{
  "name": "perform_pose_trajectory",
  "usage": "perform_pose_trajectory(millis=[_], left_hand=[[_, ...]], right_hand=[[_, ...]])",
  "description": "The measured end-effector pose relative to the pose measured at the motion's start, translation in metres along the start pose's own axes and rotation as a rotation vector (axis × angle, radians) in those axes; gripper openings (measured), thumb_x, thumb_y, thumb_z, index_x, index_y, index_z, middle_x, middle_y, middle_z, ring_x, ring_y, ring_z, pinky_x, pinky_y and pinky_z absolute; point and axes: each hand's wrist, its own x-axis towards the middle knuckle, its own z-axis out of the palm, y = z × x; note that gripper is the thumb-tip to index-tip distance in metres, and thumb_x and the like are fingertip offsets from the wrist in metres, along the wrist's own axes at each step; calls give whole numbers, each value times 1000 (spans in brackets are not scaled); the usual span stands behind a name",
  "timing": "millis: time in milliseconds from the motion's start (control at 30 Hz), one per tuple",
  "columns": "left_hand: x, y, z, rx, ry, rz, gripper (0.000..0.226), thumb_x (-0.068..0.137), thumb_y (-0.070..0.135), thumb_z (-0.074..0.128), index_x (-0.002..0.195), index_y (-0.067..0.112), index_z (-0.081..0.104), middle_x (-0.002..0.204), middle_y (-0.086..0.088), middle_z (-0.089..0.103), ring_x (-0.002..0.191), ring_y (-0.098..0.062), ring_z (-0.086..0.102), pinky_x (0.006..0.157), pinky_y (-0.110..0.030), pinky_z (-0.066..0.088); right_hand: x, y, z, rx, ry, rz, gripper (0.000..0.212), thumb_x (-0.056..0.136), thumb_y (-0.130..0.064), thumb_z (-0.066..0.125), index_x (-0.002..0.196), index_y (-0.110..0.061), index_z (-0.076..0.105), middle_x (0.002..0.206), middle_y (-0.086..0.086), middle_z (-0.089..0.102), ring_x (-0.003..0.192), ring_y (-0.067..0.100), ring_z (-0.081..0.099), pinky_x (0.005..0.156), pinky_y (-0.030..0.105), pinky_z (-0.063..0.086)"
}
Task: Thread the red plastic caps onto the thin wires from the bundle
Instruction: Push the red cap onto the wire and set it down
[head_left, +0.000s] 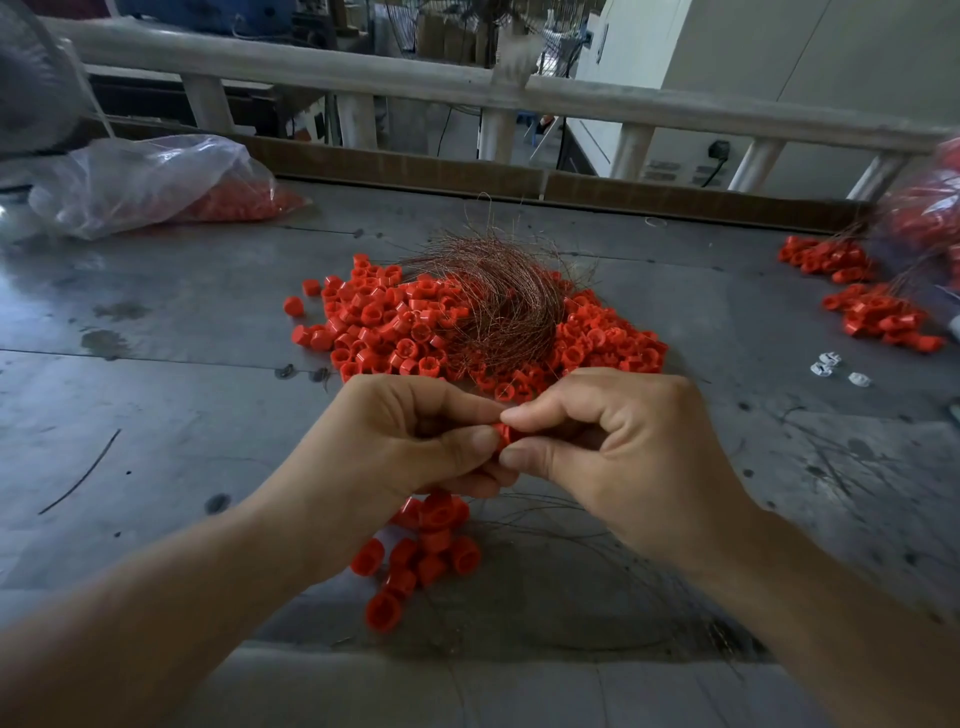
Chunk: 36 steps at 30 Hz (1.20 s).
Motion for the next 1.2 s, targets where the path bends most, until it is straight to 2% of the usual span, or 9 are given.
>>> perform_pose_trajectory(millis=[267, 400, 500, 600, 700, 767, 833, 933, 1200], left_hand=[[1, 0, -2, -98, -44, -63, 25, 51, 22, 67, 74, 16, 76, 68, -9, 71, 62, -13, 69, 54, -16, 52], [-1, 1, -3, -86, -76, -50, 28, 50, 25, 69, 76, 17, 76, 69, -8, 72, 63, -13, 69, 54, -16, 52], [-3, 3, -4, -96, -111, -40, 29, 52, 24, 68, 80, 18, 76, 70, -9, 72, 64, -14, 70, 54, -16, 53], [-2, 3, -6, -118, -128, -43, 33, 56, 19, 67, 88, 16, 73, 72, -11, 71, 65, -18, 70, 56, -20, 54], [-3, 2, -5, -139, -129, -57, 42, 57, 18, 69, 99, 13, 67, 71, -14, 70, 64, -21, 69, 54, -22, 55], [-4, 2, -4, -179, -134, -52, 43, 66, 19, 73, 106, 15, 60, 70, -13, 70, 64, -22, 70, 54, -23, 55], [-4, 2, -3, -184, -153, -17, 52, 68, 32, 75, 113, 18, 55, 74, -13, 71, 69, -24, 70, 57, -24, 55], [-5, 1, -1, -72, -177, 55, 68, 61, 37, 77, 121, 24, 47, 80, -15, 71, 74, -26, 70, 61, -24, 54], [-10, -1, 1, -131, -203, 22, 51, 69, 33, 73, 116, 29, 55, 73, -16, 69, 66, -27, 69, 56, -26, 55]], right_hand=[[2, 3, 1, 3, 5, -42, 22, 64, -22, 73, 80, -6, 73, 73, -3, 68, 70, 6, 64, 62, 17, 52], [3, 5, 0, 44, -13, -40, 21, 65, -23, 72, 78, -7, 72, 73, -7, 66, 70, 6, 64, 62, 16, 52], [3, 4, -1, 198, -35, 39, 16, 64, -27, 72, 78, -21, 68, 71, -13, 64, 70, 3, 63, 62, 12, 50], [4, 5, -3, 182, -142, 75, 25, 68, -33, 67, 94, -30, 64, 79, -10, 61, 76, 2, 60, 67, 12, 47], [5, 3, -2, 84, -239, 23, 22, 79, -34, 62, 93, -19, 69, 83, -7, 57, 79, 1, 54, 70, 11, 42], [5, 1, -1, 81, -224, 1, 33, 82, -44, 55, 89, -14, 69, 80, -10, 54, 77, -3, 50, 70, 8, 38], [5, -1, 0, 80, -205, 0, 43, 80, -48, 47, 86, -11, 67, 78, -15, 48, 74, -5, 48, 68, 8, 37], [4, 0, 1, 2, -214, -12, 33, 87, -39, 53, 83, -8, 64, 78, -17, 44, 70, -5, 45, 65, 9, 37], [-1, -7, 5, -64, -199, -30, 17, 84, -23, 54, 75, -9, 58, 72, -20, 37, 65, -5, 40, 60, 9, 34]])
